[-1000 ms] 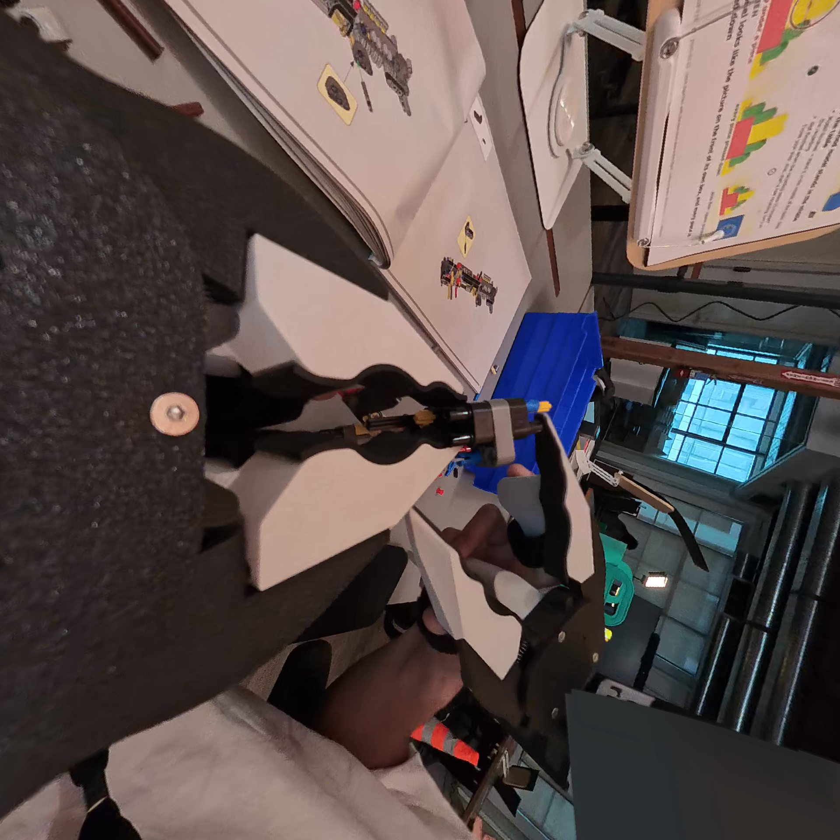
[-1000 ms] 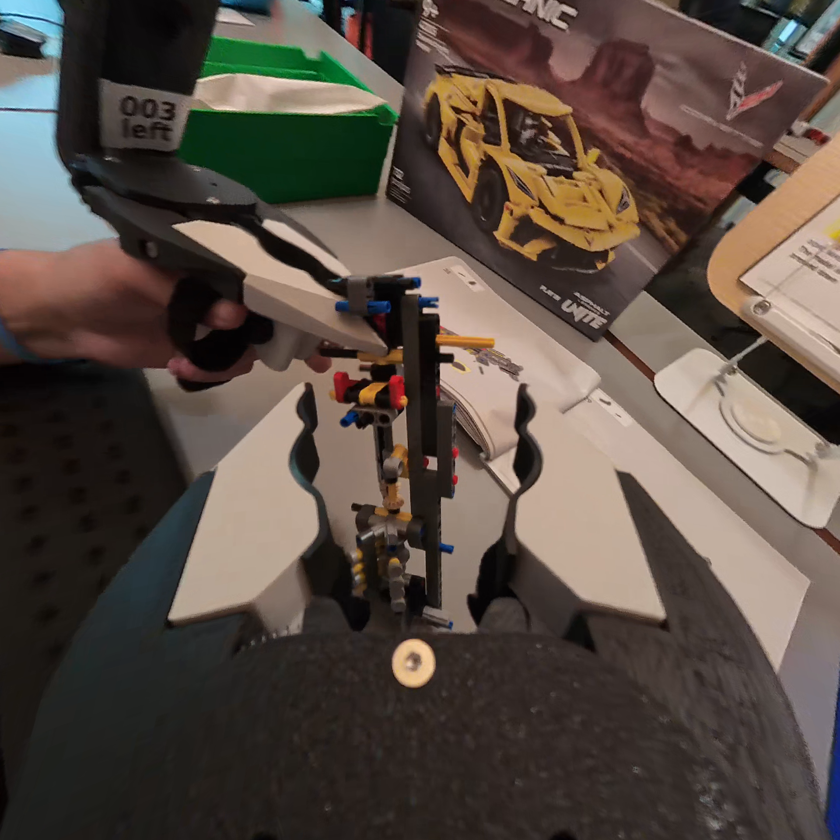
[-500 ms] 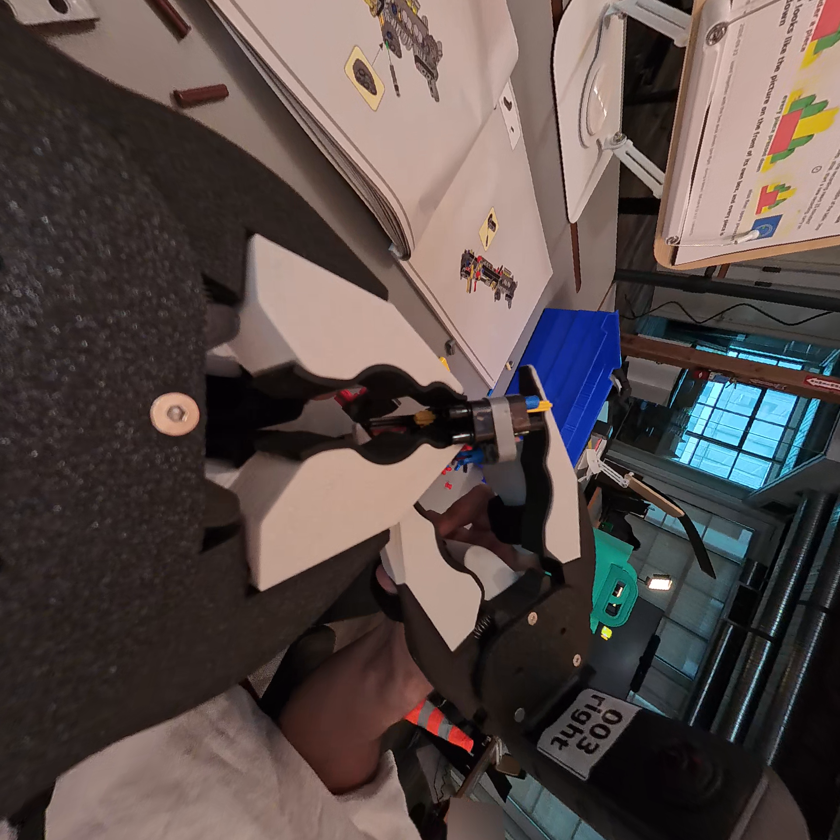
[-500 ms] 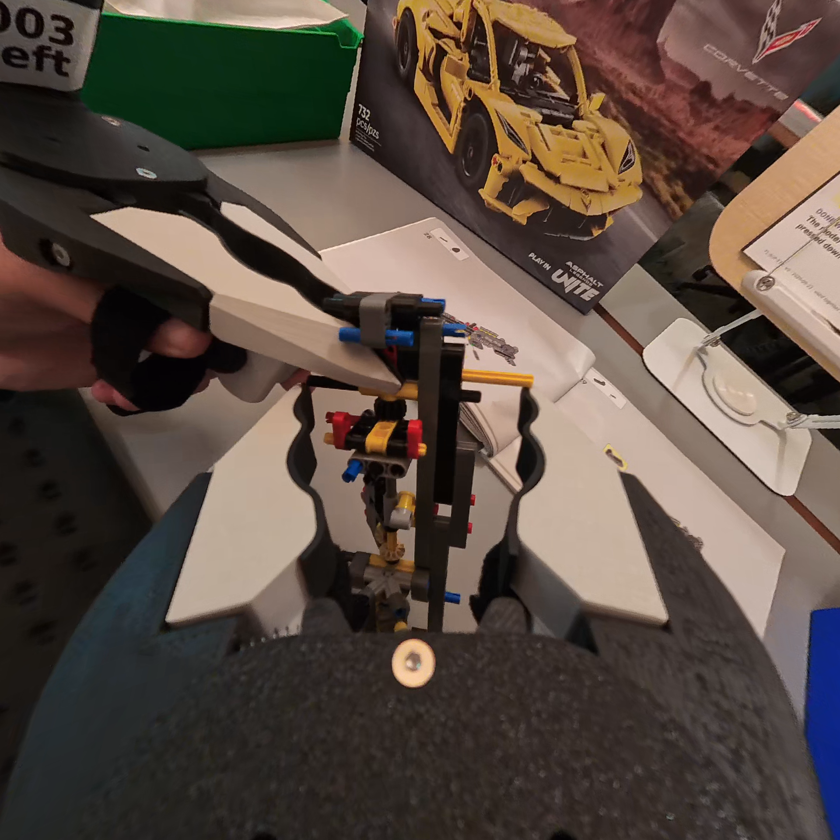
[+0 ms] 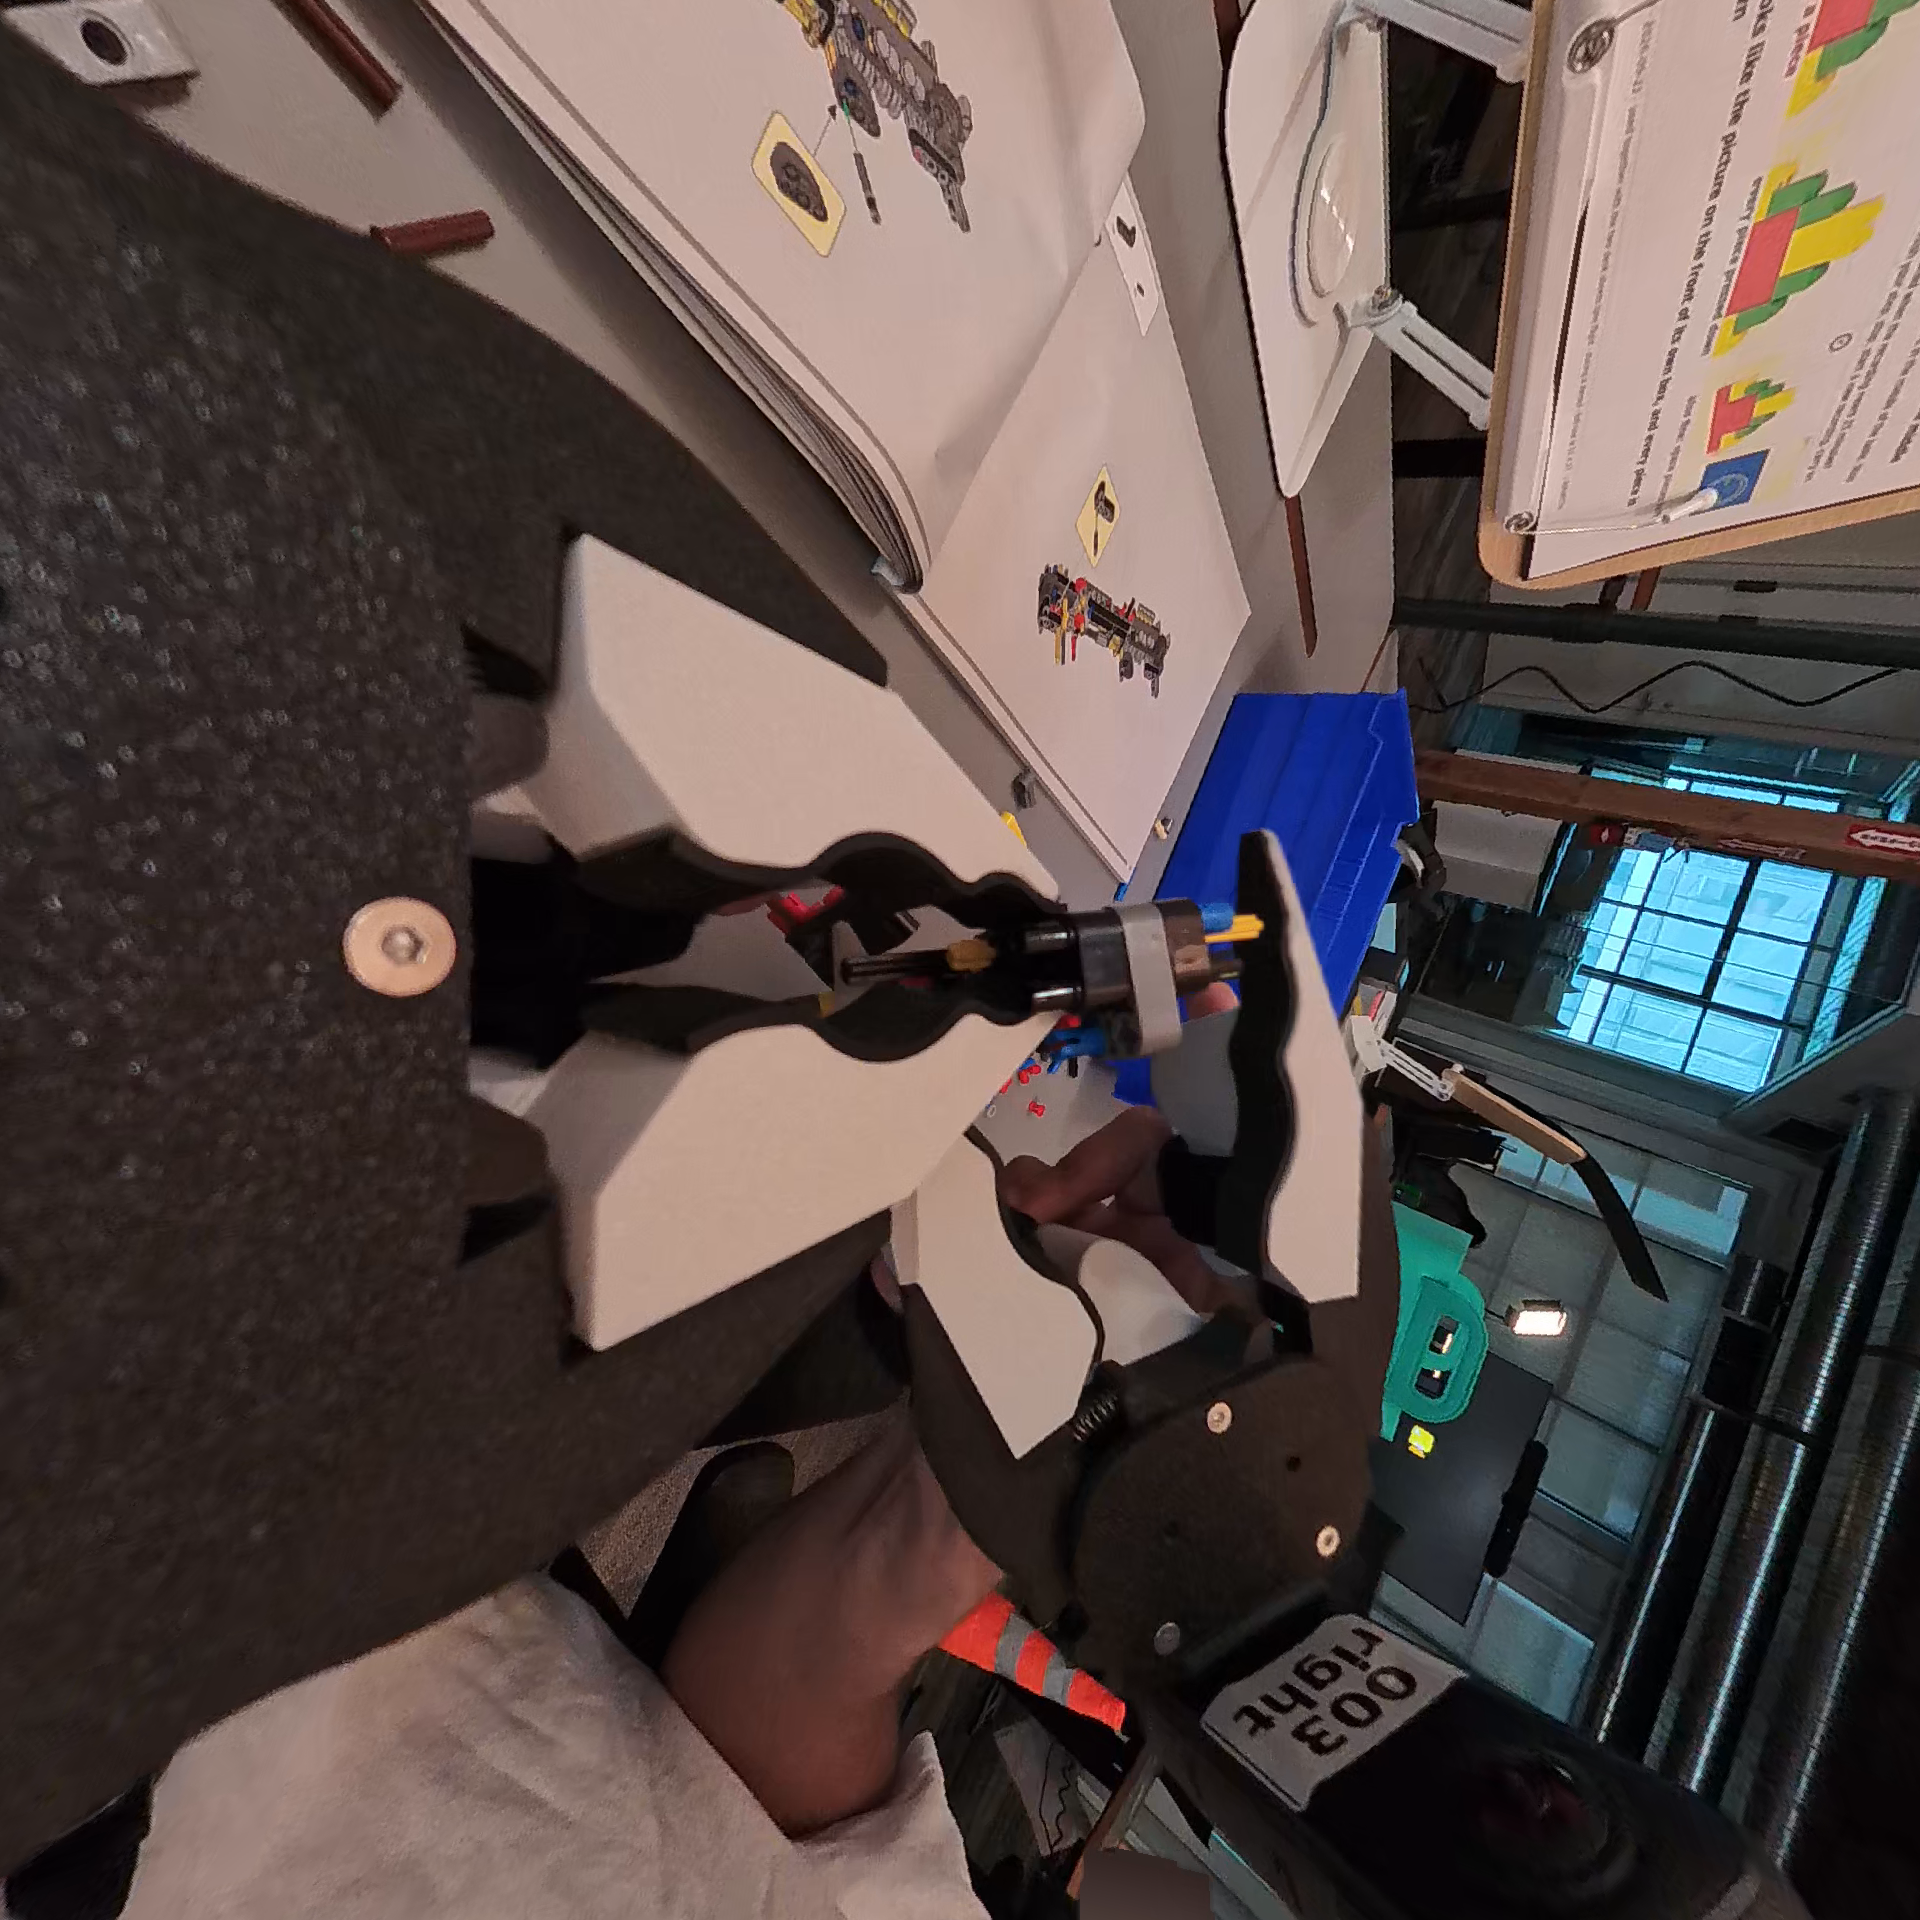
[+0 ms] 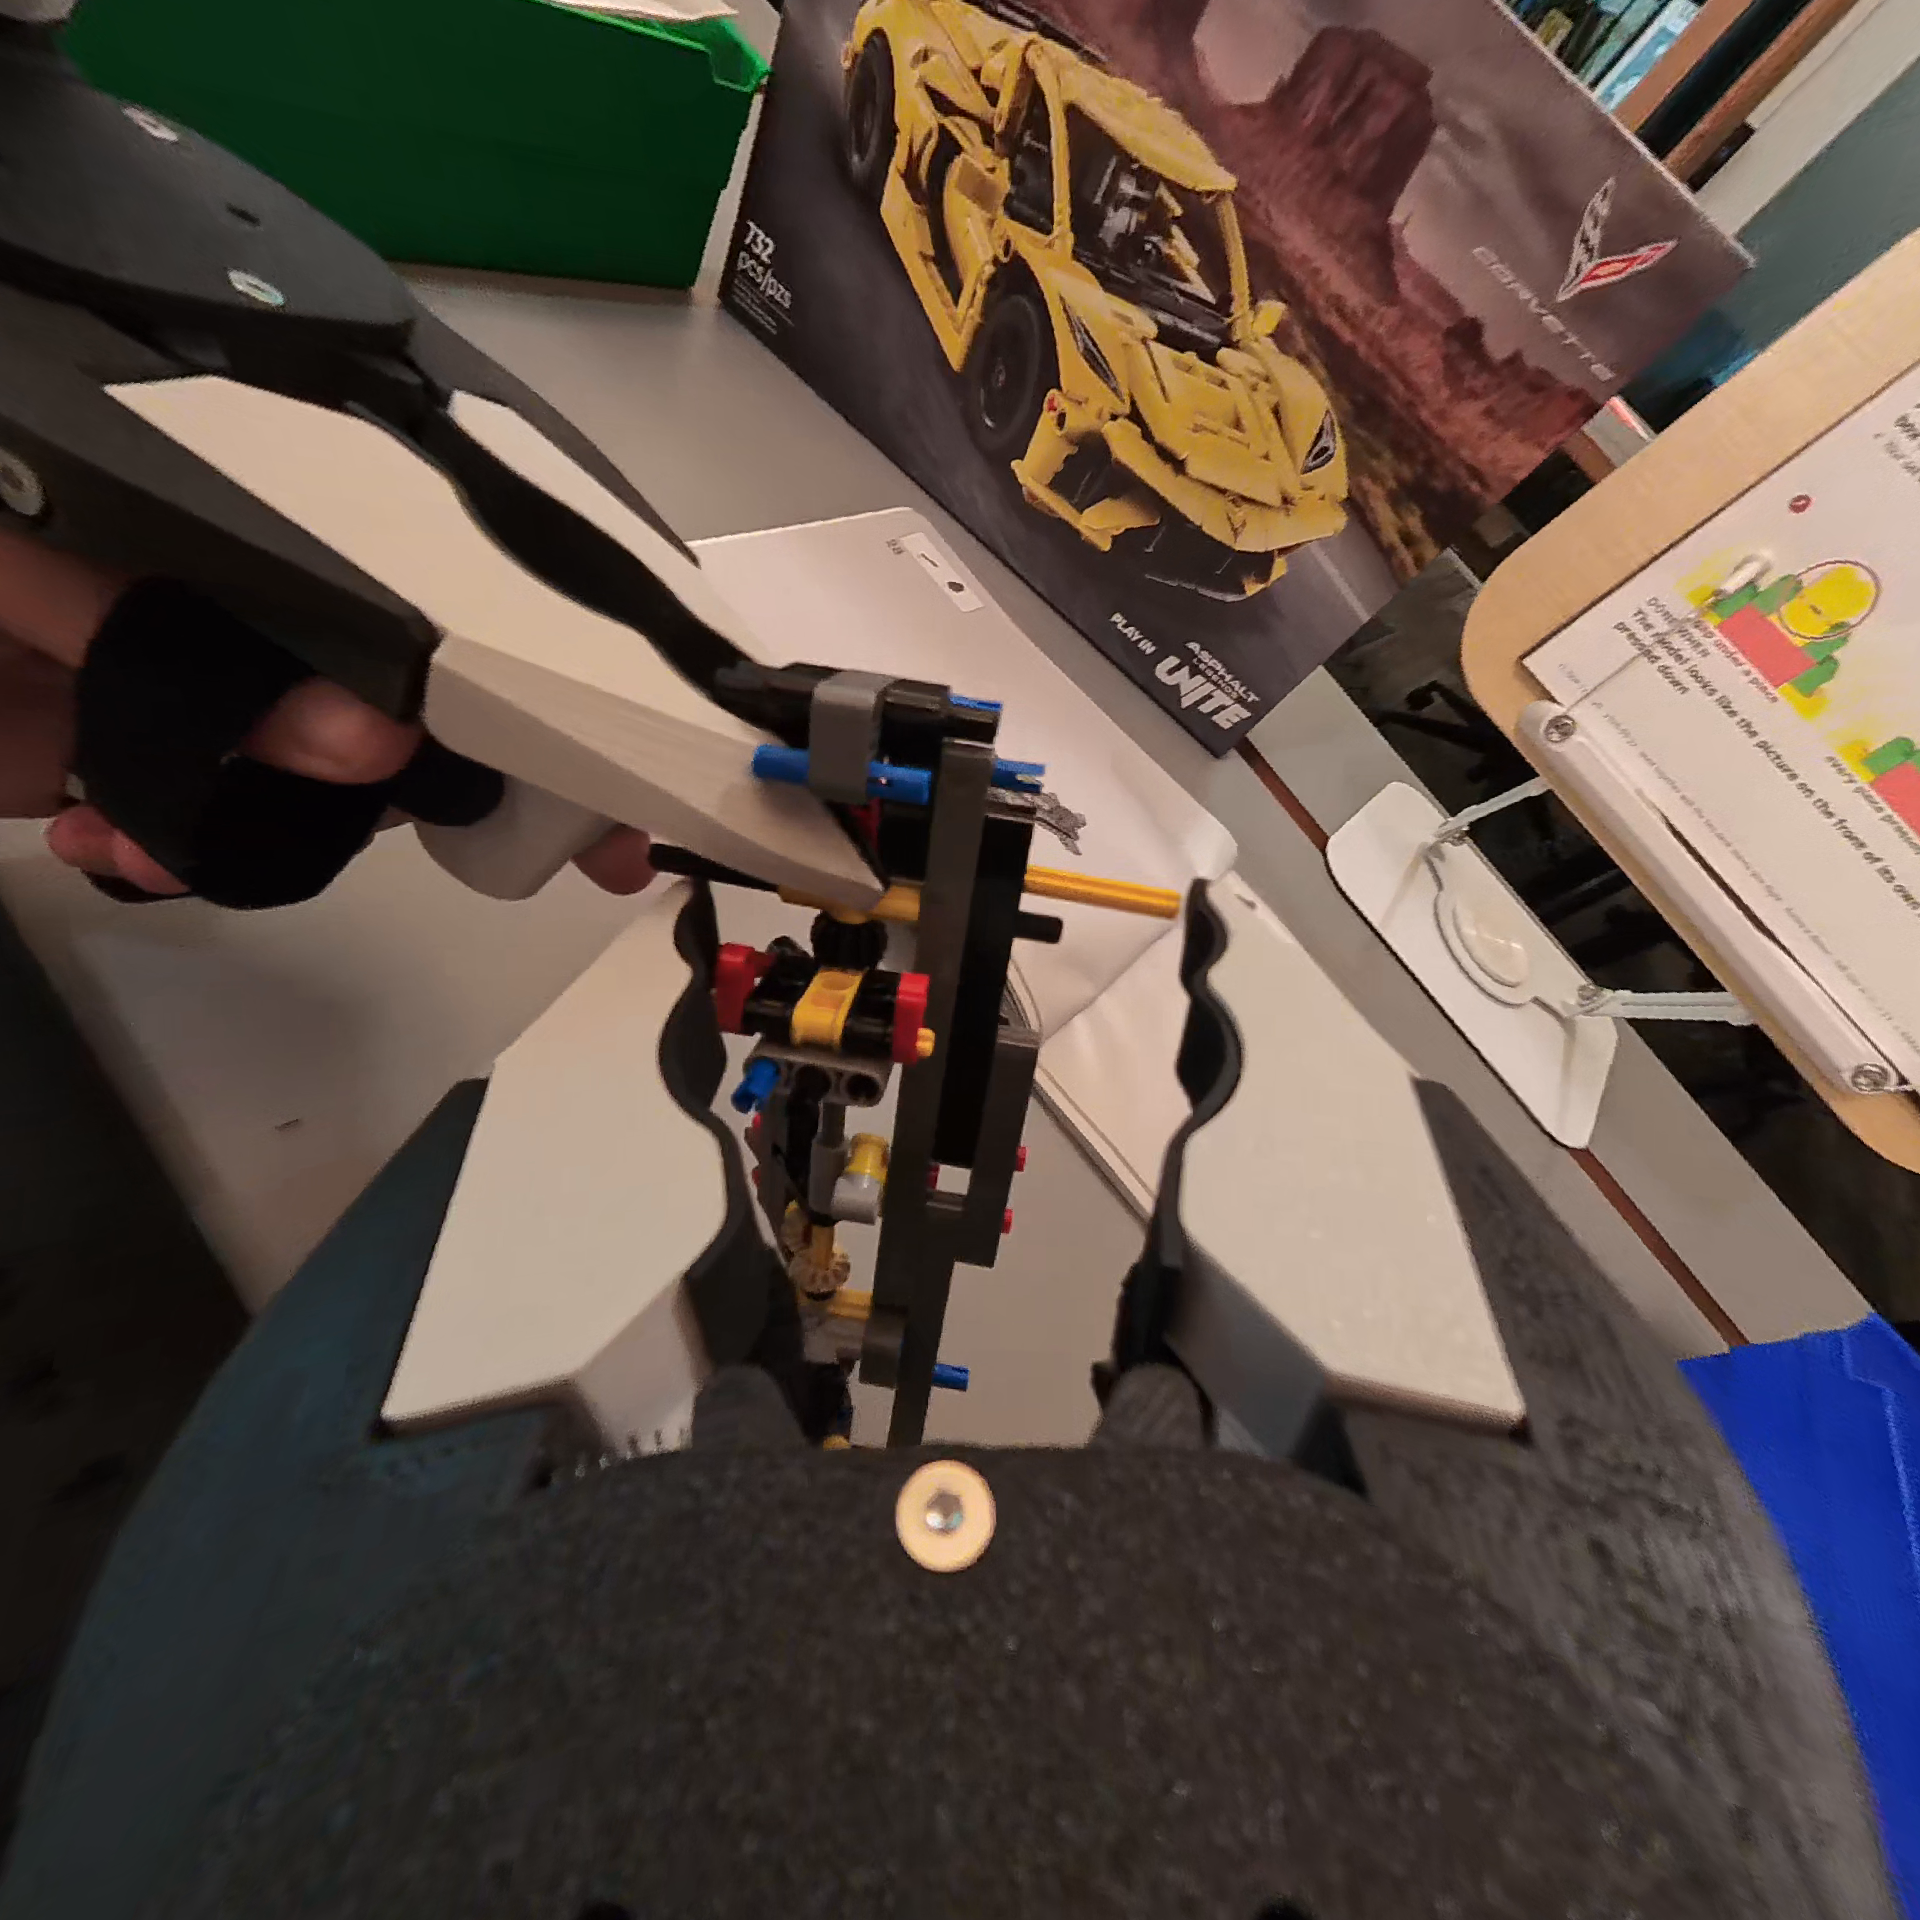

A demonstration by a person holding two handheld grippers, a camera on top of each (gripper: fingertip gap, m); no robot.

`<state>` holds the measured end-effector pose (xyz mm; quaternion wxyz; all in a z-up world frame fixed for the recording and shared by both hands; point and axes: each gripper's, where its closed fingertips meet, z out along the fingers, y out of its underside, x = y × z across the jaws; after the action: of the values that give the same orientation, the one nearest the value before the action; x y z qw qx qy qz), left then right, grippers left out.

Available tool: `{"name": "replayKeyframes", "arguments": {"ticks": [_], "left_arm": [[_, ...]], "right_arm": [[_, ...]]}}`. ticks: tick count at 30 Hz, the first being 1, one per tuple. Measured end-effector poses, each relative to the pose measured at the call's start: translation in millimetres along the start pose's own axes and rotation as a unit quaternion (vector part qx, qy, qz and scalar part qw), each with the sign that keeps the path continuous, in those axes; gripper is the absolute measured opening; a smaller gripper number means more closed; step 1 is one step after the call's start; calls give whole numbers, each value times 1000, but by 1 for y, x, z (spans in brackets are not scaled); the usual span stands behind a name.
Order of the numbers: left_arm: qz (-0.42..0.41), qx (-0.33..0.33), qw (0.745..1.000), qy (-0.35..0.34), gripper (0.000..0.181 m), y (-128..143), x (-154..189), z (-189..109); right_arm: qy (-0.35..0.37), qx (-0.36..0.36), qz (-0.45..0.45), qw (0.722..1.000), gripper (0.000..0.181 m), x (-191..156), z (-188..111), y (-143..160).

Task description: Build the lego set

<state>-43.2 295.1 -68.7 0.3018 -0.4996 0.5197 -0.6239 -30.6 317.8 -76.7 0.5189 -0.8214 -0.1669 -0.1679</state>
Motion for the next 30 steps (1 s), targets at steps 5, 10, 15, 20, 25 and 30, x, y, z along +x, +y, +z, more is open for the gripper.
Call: {"name": "replayKeyframes", "arguments": {"ticks": [5,10,15,20,25,30], "left_arm": [[-2,-4,1000,6,6,2,-1,-1],[13,-6,1000,0,6,2,-1,1],[21,-11,1000,-2,7,3,-1,2],[15,-10,1000,0,7,3,-1,2],[18,-10,1000,-5,6,3,-2,2],[22,-11,1000,-9,7,3,-3,3]], "right_arm": [[-1,4,-7,1000,85,-2,2,1],[-3,3,9,1000,83,0,2,2],[-4,-5,3,1000,81,0,2,3],[-4,-6,0,1000,78,1,2,4],[-1,-5,-6,1000,73,-1,2,4],[-6,-2,0,1000,69,-2,3,4]]}}
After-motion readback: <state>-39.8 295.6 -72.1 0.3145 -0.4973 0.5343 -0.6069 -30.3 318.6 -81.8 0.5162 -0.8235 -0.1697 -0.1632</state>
